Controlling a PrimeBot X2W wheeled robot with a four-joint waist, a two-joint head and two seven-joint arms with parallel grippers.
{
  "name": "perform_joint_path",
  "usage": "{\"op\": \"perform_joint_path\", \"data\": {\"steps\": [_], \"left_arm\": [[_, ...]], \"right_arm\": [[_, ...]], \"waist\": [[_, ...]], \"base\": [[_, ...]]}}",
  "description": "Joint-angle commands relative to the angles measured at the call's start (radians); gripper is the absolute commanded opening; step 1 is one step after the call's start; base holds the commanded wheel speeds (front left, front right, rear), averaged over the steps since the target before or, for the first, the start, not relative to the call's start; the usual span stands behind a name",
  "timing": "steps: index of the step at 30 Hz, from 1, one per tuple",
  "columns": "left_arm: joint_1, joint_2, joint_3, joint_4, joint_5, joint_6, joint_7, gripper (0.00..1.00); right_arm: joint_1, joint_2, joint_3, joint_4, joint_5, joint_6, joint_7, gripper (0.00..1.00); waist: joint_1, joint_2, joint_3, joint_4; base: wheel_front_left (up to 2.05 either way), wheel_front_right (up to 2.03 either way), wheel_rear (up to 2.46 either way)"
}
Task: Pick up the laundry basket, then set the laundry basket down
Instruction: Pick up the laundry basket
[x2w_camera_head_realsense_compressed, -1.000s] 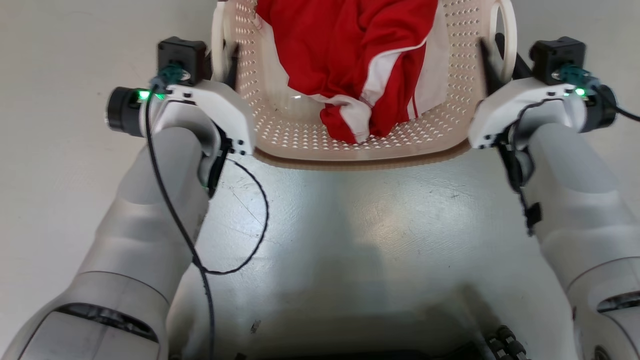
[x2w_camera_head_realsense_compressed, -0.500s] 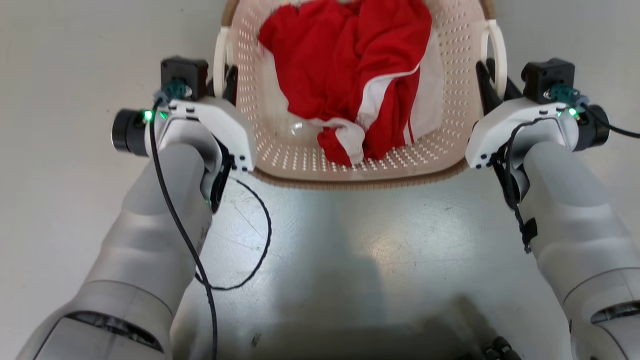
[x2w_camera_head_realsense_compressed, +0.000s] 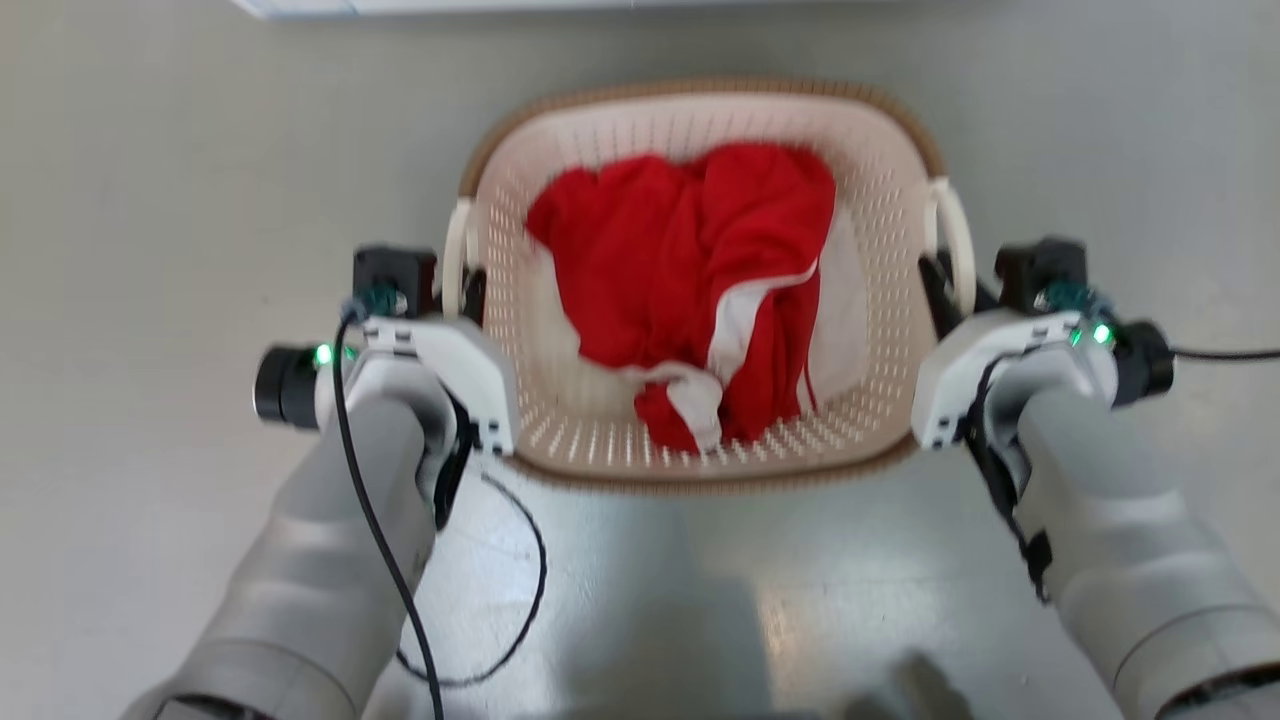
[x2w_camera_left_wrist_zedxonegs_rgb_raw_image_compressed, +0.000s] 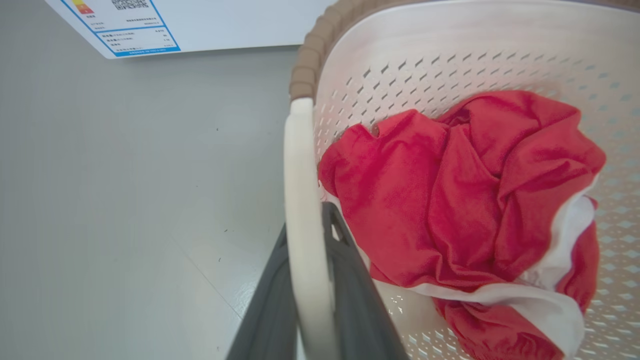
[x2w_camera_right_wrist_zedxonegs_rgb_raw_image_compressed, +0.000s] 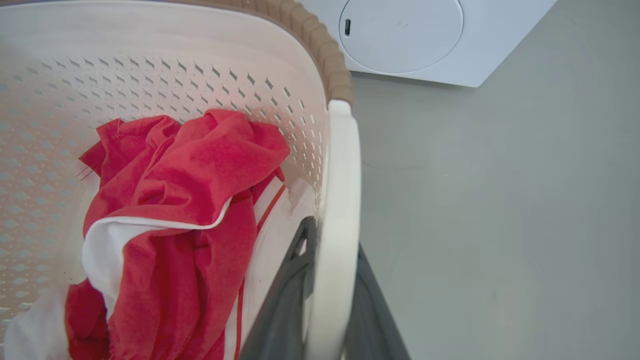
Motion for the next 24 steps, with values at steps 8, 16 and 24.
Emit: {"op": "perform_joint_path", "data": {"steps": [8, 16, 24], "left_arm": [[0.131, 0.014, -0.047, 0.012, -0.061, -0.009, 0.001, 0.0], [0.261, 0.014, -0.1, 0.028, -0.131, -0.012, 0.024, 0.0], [0.359, 0.014, -0.135, 0.052, -0.177, -0.02, 0.049, 0.0]], "right_arm": [[0.153, 0.026, 0.14, -0.024, 0.108, 0.008, 0.047, 0.0], [0.28, 0.026, 0.266, -0.067, 0.249, 0.008, 0.136, 0.0], [0.362, 0.026, 0.369, -0.091, 0.34, 0.008, 0.218, 0.0]], "waist": [[0.0, 0.0, -0.187, -0.017], [0.0, 0.0, -0.368, -0.046], [0.0, 0.0, -0.524, -0.075]], "base": [[0.0, 0.0, 0.0], [0.0, 0.0, 0.0], [0.0, 0.0, 0.0]]}}
